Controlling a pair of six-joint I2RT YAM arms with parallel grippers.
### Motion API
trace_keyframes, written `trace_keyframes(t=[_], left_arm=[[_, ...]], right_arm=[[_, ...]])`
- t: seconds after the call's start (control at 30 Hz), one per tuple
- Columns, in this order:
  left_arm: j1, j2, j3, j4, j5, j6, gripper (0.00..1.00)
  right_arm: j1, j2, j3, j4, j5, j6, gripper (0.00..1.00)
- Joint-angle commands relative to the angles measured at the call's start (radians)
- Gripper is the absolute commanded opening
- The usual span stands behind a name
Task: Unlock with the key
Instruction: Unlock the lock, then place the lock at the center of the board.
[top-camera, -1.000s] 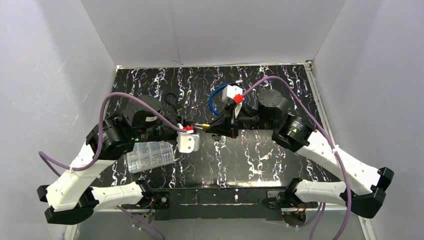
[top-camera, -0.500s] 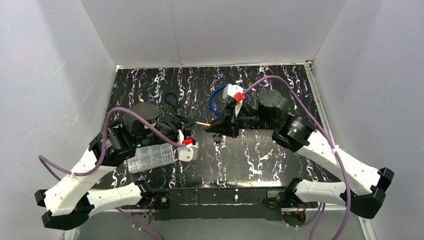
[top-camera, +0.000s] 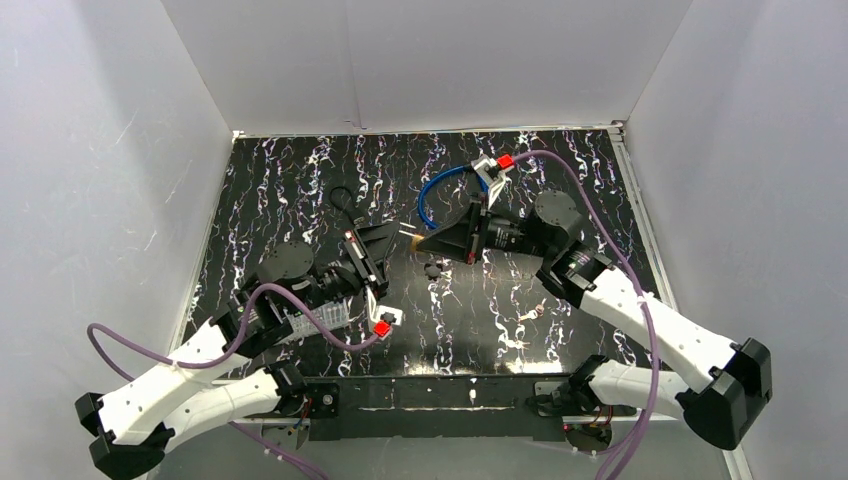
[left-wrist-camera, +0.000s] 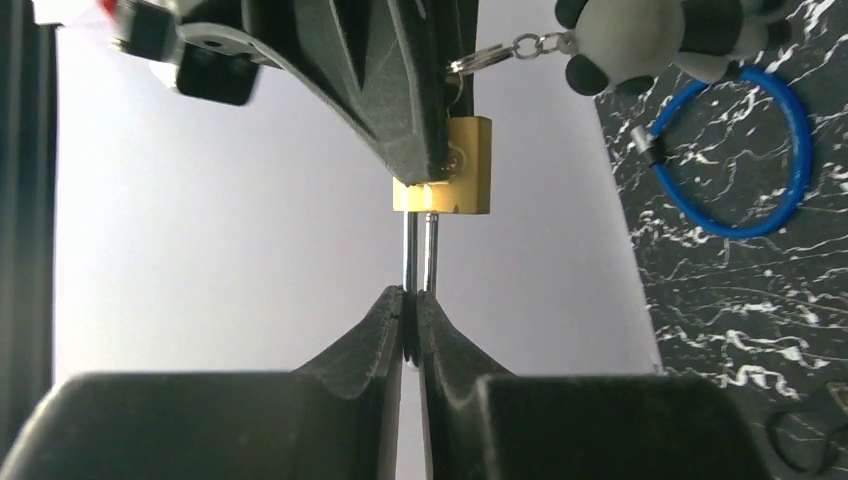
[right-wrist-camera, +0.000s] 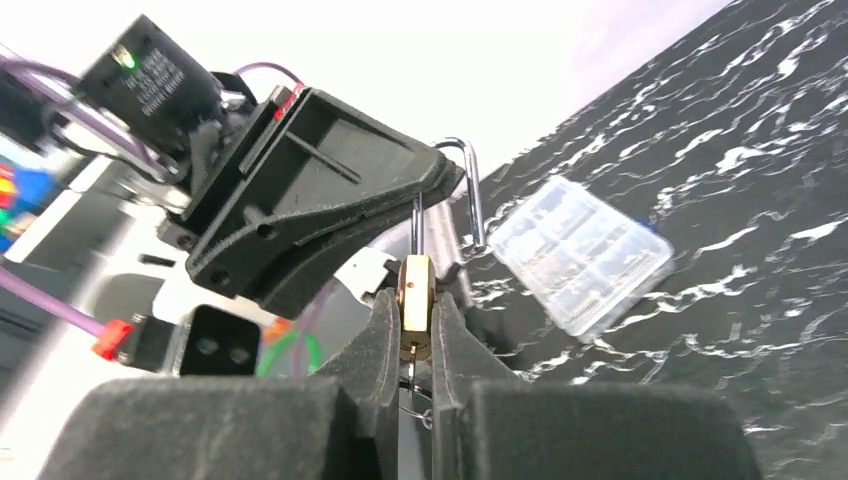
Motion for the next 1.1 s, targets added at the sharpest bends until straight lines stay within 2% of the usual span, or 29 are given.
trace_keyframes(t=[0.0, 0.07, 0.17, 0.23, 0.33, 0.43, 0.5, 0.57, 0.67, 0.8, 1.07], left_arm=[[-0.003, -0.035, -0.008, 0.064, 0.036, 0.103, 0.16], [-0.004, -0.036, 0.003, -0.015, 0.019, 0.088, 0.29], [-0.004, 0.008, 0.075, -0.221, -0.076, 0.04, 0.33], [-0.004, 0.046, 0.144, -0.328, -0.113, -0.064, 0.35], [-0.003, 0.093, 0.243, -0.398, -0.148, -0.24, 0.44], [-0.003, 0.154, 0.35, -0.479, -0.167, -0.384, 0.45], [-0.004, 0.175, 0.383, -0.517, -0.173, -0.429, 0.45], [-0.004, 0.175, 0.39, -0.521, -0.173, -0.451, 0.45], [-0.003, 0.178, 0.411, -0.526, -0.187, -0.494, 0.47], [-0.003, 0.18, 0.417, -0.546, -0.208, -0.557, 0.47], [-0.003, 0.156, 0.391, -0.555, -0.201, -0.588, 0.49]], right_arm=[[-0.102, 0.017, -0.066, 0.359, 0.001, 0.405, 0.01], [-0.143, 0.035, -0.093, 0.403, -0.003, 0.48, 0.01], [-0.203, 0.054, -0.109, 0.352, -0.006, 0.51, 0.01], [-0.268, 0.071, -0.125, 0.327, -0.013, 0.523, 0.01], [-0.356, 0.117, -0.141, 0.336, -0.059, 0.547, 0.01], [-0.402, 0.145, -0.071, 0.148, -0.026, 0.377, 0.01], [-0.414, 0.163, 0.011, -0.071, 0.074, 0.205, 0.01], [-0.432, 0.19, 0.06, -0.198, 0.166, 0.099, 0.01], [-0.458, 0.223, 0.077, -0.294, 0.309, -0.009, 0.01], [-0.5, 0.285, 0.07, -0.339, 0.436, -0.115, 0.01], [-0.518, 0.381, 0.003, -0.38, 0.652, -0.174, 0.01]])
